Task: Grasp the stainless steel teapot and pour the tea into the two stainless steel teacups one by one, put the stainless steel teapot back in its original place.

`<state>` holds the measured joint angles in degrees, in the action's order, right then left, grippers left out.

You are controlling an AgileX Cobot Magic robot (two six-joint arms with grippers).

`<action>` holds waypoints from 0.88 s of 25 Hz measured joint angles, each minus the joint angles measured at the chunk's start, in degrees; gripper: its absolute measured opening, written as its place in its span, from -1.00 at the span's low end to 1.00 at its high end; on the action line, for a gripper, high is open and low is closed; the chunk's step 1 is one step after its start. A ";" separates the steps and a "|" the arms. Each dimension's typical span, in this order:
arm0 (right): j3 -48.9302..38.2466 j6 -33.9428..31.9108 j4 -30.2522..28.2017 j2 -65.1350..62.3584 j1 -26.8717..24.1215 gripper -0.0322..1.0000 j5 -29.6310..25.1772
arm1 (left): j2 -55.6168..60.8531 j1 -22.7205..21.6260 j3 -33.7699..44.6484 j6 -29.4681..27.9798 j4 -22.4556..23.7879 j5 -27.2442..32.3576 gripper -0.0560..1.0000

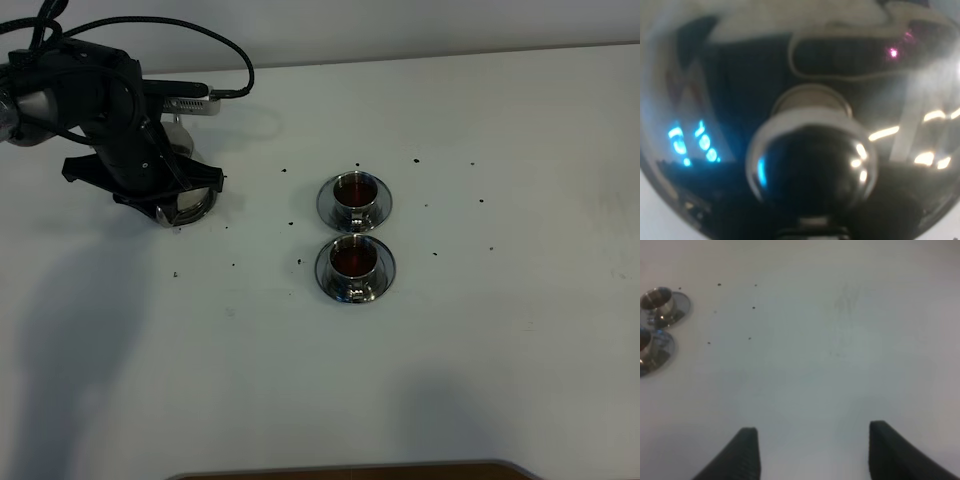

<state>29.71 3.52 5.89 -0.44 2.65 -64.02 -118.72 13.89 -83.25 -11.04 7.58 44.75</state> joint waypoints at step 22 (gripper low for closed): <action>0.00 0.00 0.00 0.00 0.00 -0.01 0.00 | -1.05 0.00 -0.05 1.62 0.05 -0.34 -0.35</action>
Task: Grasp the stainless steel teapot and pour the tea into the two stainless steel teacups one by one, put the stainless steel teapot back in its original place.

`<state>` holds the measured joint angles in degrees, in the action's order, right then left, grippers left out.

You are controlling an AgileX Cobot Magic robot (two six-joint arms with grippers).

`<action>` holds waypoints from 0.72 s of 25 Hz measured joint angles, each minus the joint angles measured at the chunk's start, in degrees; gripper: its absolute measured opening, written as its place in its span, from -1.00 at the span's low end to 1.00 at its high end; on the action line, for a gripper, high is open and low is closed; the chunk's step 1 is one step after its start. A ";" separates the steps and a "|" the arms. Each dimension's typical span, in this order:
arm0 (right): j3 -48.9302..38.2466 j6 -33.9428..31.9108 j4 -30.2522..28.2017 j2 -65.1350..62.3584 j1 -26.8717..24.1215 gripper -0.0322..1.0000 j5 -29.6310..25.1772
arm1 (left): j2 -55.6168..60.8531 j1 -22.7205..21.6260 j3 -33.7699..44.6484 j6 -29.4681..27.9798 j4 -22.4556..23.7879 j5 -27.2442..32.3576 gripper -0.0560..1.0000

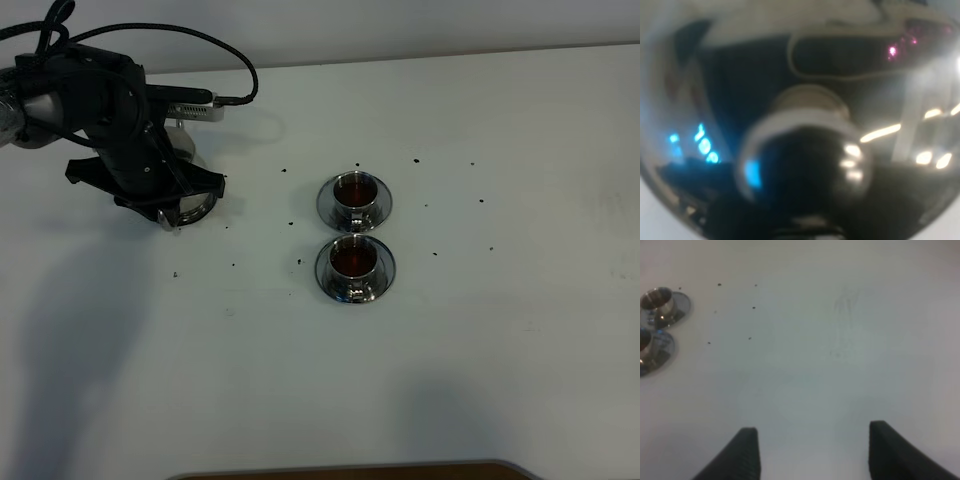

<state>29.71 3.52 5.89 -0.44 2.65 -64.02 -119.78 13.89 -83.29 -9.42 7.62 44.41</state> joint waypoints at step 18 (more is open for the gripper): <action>0.00 0.00 0.00 0.00 0.00 -0.01 0.00 | 8.33 0.00 -0.19 1.74 0.61 19.16 0.13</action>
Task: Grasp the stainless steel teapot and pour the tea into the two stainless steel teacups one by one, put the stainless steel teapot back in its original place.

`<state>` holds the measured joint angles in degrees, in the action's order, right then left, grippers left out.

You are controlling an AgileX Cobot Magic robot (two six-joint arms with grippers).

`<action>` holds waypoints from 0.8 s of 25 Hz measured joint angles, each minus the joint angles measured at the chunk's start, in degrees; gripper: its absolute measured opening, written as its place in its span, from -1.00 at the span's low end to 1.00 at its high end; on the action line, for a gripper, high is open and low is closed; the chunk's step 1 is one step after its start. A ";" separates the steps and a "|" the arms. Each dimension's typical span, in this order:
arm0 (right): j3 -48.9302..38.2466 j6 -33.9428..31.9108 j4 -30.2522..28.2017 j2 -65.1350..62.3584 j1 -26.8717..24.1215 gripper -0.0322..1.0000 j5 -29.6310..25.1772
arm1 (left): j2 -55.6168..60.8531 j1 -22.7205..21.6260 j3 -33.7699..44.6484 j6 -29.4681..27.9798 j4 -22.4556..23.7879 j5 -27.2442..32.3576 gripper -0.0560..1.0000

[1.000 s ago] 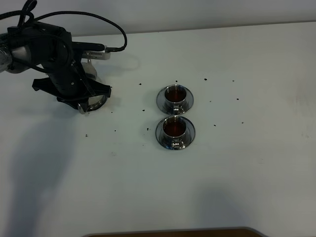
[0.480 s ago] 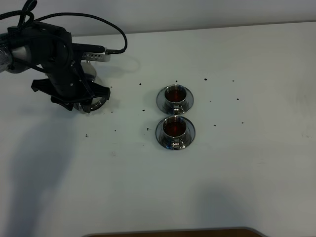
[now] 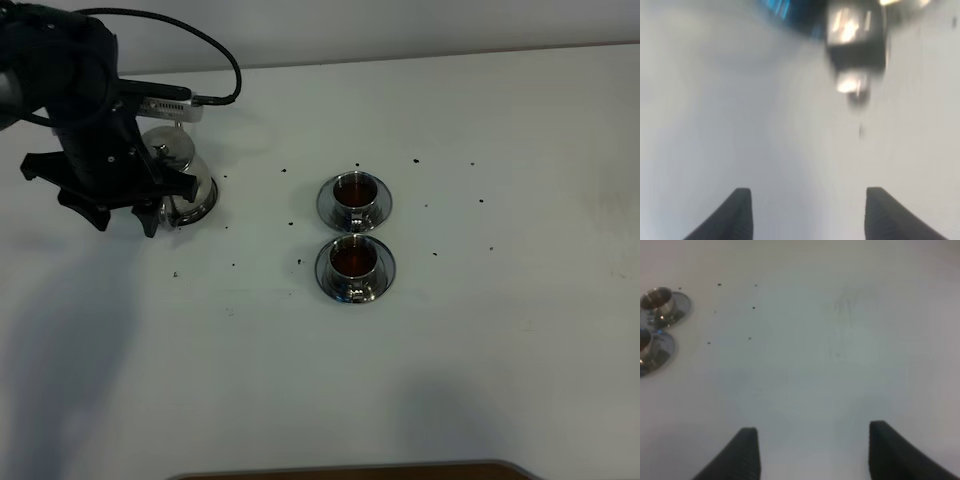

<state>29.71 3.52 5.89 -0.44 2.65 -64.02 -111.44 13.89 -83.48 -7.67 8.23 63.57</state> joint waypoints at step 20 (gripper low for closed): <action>0.00 0.00 0.00 0.00 0.00 -0.01 0.00 | 29.18 0.00 27.74 1.63 -7.42 4.68 0.13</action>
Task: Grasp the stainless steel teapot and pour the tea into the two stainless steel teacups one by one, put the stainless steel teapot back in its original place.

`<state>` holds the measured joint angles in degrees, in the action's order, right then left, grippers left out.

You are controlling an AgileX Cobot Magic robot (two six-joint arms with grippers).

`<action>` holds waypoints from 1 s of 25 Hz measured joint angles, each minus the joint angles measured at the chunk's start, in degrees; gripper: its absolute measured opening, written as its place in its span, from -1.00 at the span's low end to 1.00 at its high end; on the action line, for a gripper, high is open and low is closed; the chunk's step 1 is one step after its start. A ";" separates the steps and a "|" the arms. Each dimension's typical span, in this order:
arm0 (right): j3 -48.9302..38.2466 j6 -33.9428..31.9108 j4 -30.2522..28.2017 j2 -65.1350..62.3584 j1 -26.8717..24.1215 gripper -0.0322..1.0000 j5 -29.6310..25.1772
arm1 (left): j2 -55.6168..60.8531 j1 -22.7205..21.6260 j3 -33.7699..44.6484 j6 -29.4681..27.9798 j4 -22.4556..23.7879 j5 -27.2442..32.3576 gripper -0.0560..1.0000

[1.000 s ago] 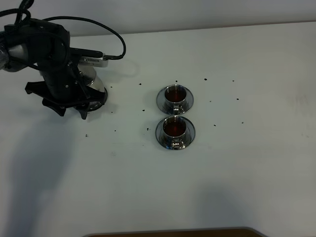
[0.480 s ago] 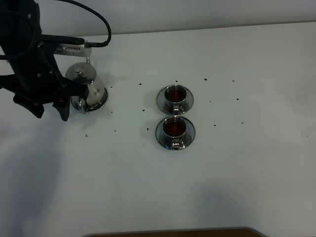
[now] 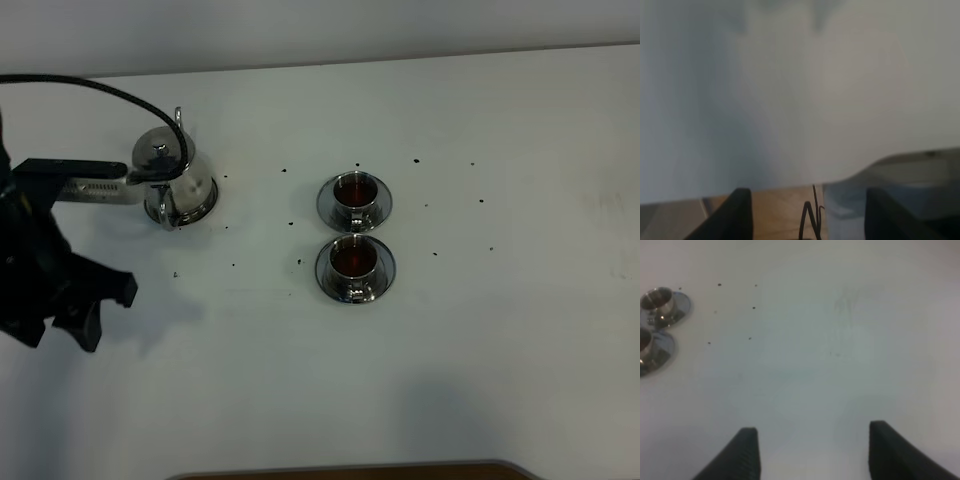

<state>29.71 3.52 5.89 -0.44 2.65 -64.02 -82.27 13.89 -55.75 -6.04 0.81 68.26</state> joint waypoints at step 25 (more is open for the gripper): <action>0.00 0.00 0.00 0.00 0.00 -0.01 0.00 | 45.49 0.00 25.61 0.17 0.50 0.13 0.13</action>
<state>29.71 3.52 5.89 -0.44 2.65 -64.02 -36.77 13.89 -30.13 -5.87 1.31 68.38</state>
